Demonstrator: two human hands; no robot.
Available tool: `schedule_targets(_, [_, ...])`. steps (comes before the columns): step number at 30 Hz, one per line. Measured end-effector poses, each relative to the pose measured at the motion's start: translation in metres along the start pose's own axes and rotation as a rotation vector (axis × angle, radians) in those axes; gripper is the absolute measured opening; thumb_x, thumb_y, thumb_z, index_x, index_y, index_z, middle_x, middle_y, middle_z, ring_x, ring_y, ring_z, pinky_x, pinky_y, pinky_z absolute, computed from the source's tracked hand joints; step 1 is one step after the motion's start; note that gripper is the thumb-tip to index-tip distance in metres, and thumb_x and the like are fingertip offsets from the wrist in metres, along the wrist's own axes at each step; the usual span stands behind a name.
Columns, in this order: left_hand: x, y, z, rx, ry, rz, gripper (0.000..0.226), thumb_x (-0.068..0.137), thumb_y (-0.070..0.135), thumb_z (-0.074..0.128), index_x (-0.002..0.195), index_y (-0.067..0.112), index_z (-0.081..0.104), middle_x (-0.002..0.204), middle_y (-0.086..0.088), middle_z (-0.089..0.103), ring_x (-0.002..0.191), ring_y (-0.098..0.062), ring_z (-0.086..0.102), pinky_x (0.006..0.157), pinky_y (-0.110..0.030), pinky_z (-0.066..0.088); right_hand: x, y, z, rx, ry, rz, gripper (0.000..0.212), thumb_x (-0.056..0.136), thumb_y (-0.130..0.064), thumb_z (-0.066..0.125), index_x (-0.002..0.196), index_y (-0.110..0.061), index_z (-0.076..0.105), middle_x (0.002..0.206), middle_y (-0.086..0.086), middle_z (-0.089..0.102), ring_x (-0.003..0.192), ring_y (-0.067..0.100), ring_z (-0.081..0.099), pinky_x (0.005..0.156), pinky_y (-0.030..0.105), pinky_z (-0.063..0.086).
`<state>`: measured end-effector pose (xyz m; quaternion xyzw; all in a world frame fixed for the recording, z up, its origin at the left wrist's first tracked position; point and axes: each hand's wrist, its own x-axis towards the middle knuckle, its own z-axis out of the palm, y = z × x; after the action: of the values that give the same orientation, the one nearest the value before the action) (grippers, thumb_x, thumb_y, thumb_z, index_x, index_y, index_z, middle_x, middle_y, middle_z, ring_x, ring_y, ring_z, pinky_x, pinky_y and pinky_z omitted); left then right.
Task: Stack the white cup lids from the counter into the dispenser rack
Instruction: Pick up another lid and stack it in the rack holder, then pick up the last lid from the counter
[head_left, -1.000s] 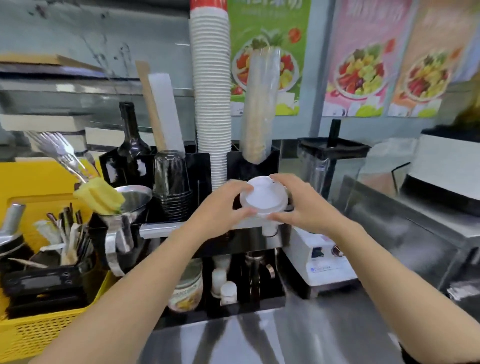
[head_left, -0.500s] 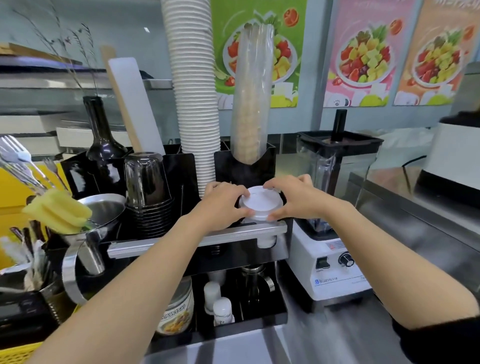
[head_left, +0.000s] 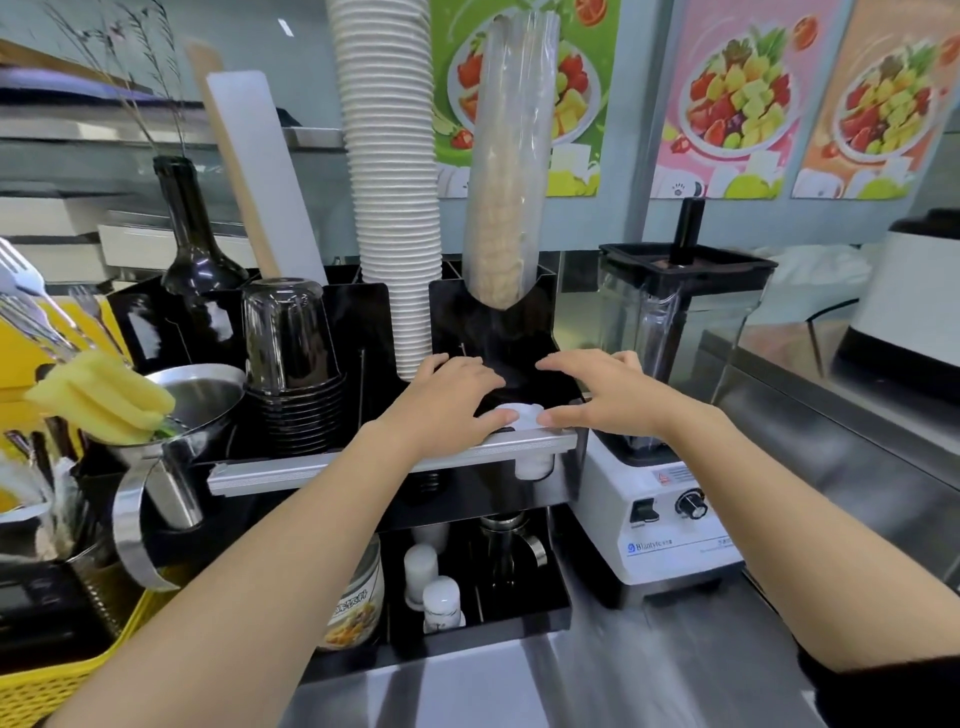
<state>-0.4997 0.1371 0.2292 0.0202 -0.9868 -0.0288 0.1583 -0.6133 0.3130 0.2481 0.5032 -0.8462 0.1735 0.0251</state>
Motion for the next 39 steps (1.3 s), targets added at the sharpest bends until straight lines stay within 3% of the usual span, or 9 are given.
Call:
schedule_targets(4, [-0.025, 0.002, -0.006, -0.014, 0.149, 0.011, 0.067, 0.084, 0.062, 0.04, 0.139, 0.024, 0.033, 0.151, 0.001, 0.031, 0.14, -0.013, 0.019, 0.114, -0.031, 0.007, -0.012, -0.012, 0.004, 0.065, 0.15, -0.059, 0.077, 0.079, -0.054, 0.059, 0.142, -0.032, 0.022, 0.15, -0.008, 0.03, 0.137, 0.01, 0.023, 0.103, 0.026, 0.005])
schedule_targets(7, [-0.057, -0.004, -0.015, -0.006, 0.252, 0.018, 0.073, 0.078, 0.068, 0.032, 0.139, 0.027, 0.033, 0.15, 0.002, 0.032, 0.139, -0.013, 0.024, 0.113, -0.029, 0.009, -0.021, -0.034, 0.013, 0.086, 0.223, -0.14, 0.085, 0.076, -0.06, 0.059, 0.143, -0.035, 0.013, 0.152, -0.009, 0.024, 0.138, 0.009, 0.019, 0.104, 0.025, 0.005])
schedule_targets(10, [-0.097, -0.014, -0.026, 0.005, 0.287, -0.029, 0.073, 0.078, 0.068, 0.034, 0.139, 0.028, 0.032, 0.149, 0.002, 0.036, 0.138, -0.013, 0.027, 0.115, -0.033, 0.01, -0.029, -0.064, 0.027, 0.085, 0.227, -0.193, 0.095, 0.067, -0.071, 0.05, 0.143, -0.038, 0.004, 0.154, -0.007, 0.018, 0.14, 0.008, 0.015, 0.105, 0.026, 0.005])
schedule_targets(15, [-0.189, -0.032, -0.043, -0.019, 0.306, -0.183, 0.074, 0.078, 0.07, 0.035, 0.141, 0.033, 0.025, 0.151, 0.006, 0.029, 0.139, -0.01, 0.021, 0.116, -0.033, 0.01, -0.043, -0.137, 0.058, 0.128, 0.198, -0.31, 0.101, 0.066, -0.072, 0.051, 0.144, -0.033, 0.001, 0.155, -0.005, 0.015, 0.14, 0.009, 0.014, 0.112, 0.033, 0.011])
schedule_targets(20, [-0.29, -0.051, -0.05, -0.009, 0.343, -0.335, 0.074, 0.077, 0.069, 0.039, 0.14, 0.033, 0.03, 0.149, 0.008, 0.033, 0.135, -0.006, 0.023, 0.11, -0.023, 0.007, -0.062, -0.221, 0.103, 0.223, 0.053, -0.452, 0.101, 0.07, -0.065, 0.059, 0.142, -0.037, -0.006, 0.155, -0.008, 0.013, 0.139, 0.008, 0.013, 0.11, 0.03, 0.008])
schedule_targets(27, [-0.449, -0.094, -0.056, -0.006, 0.314, -0.625, 0.078, 0.074, 0.073, 0.04, 0.138, 0.029, 0.035, 0.146, 0.002, 0.038, 0.132, -0.015, 0.036, 0.108, -0.033, 0.025, -0.069, -0.364, 0.179, 0.293, -0.143, -0.57, 0.104, 0.072, -0.061, 0.063, 0.144, -0.032, -0.005, 0.156, -0.009, 0.007, 0.138, 0.006, 0.004, 0.111, 0.032, 0.005])
schedule_targets(33, [-0.575, -0.134, -0.058, 0.006, 0.281, -0.82, 0.083, 0.072, 0.079, 0.033, 0.138, 0.03, 0.033, 0.146, 0.003, 0.038, 0.134, -0.015, 0.035, 0.111, -0.034, 0.022, -0.078, -0.466, 0.255, 0.257, -0.248, -0.628, 0.107, 0.069, -0.069, 0.058, 0.143, -0.033, -0.01, 0.156, -0.008, 0.001, 0.142, 0.01, 0.003, 0.109, 0.03, 0.002])
schedule_targets(39, [-0.678, -0.169, -0.04, -0.04, 0.195, -1.009, 0.099, 0.062, 0.089, 0.021, 0.139, 0.028, 0.031, 0.148, 0.002, 0.036, 0.137, -0.013, 0.029, 0.114, -0.037, 0.021, -0.094, -0.542, 0.326, 0.272, -0.394, -0.615, 0.109, 0.069, -0.064, 0.061, 0.144, -0.028, -0.008, 0.157, -0.003, 0.004, 0.142, 0.012, 0.006, 0.112, 0.035, 0.006])
